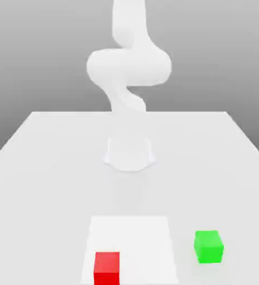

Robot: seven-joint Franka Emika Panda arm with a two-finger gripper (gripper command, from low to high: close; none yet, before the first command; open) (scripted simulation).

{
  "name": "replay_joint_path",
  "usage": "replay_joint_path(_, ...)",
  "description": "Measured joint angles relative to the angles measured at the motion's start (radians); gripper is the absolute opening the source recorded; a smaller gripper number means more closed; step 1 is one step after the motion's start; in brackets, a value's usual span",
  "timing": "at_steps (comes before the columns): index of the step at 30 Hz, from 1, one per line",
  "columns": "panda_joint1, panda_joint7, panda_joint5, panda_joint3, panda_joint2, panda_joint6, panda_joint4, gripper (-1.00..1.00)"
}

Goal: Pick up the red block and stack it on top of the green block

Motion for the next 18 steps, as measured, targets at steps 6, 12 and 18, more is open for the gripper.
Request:
replay_joint_path(6, 0.010, -0.035, 0.014, -0.028, 0.224, 0.079, -0.029, 0.00)
replay_joint_path(12, 0.015, -0.071, 0.030, -0.050, 0.441, 0.156, -0.057, 0.00)
replay_joint_path(18, 0.008, -0.105, 0.044, -0.062, 0.659, 0.233, -0.085, 0.00)
